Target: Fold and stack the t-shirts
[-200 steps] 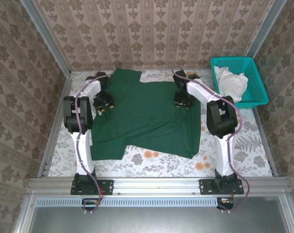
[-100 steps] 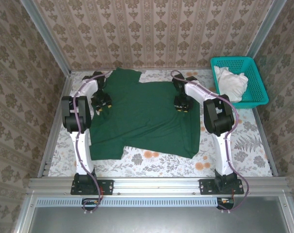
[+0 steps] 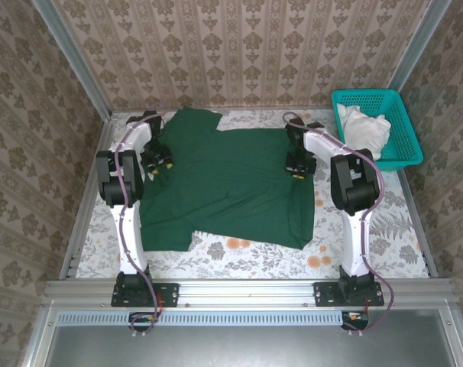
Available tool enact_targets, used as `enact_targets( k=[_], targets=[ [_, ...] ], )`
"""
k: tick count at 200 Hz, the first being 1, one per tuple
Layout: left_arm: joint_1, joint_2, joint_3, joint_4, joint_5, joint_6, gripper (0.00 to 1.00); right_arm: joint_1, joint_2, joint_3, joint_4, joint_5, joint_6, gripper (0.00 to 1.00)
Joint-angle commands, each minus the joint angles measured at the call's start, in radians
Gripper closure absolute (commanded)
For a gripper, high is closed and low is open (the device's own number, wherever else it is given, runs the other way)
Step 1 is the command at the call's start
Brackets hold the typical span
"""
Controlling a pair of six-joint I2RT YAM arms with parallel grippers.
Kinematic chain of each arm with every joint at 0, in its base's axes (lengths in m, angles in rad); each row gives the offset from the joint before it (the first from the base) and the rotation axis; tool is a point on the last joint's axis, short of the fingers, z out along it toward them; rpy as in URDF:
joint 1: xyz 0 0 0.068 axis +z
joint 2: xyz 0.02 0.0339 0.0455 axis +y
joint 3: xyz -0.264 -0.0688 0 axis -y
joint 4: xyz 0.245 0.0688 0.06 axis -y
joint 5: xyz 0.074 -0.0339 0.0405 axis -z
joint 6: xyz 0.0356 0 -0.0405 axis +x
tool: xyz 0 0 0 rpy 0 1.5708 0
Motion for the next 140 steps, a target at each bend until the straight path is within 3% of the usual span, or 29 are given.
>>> enact_targets(
  k=[1, 37, 57, 70, 115, 140],
  targets=[
    [0.024, 0.065, 0.04, -0.01, -0.047, 0.018, 0.56, -0.06, -0.07, -0.059, 0.017, -0.004, -0.022, 0.9],
    [0.04, 0.086, 0.11, -0.029, -0.048, 0.006, 0.56, -0.147, -0.155, -0.141, 0.044, -0.005, -0.021, 0.86],
    [0.048, 0.094, 0.153, -0.034, -0.031, -0.001, 0.56, -0.183, -0.224, -0.182, 0.063, -0.009, -0.015, 0.8],
    [0.049, 0.101, 0.192, -0.043, -0.02, -0.006, 0.56, -0.191, -0.269, -0.207, 0.079, -0.011, -0.016, 0.7],
    [0.047, 0.098, 0.3, -0.061, 0.024, -0.031, 0.48, -0.166, -0.376, -0.262, 0.195, -0.174, 0.007, 0.62],
    [0.043, 0.033, 0.285, -0.038, 0.032, -0.035, 0.43, -0.084, -0.324, -0.194, 0.221, -0.185, -0.006, 0.6]
  ],
)
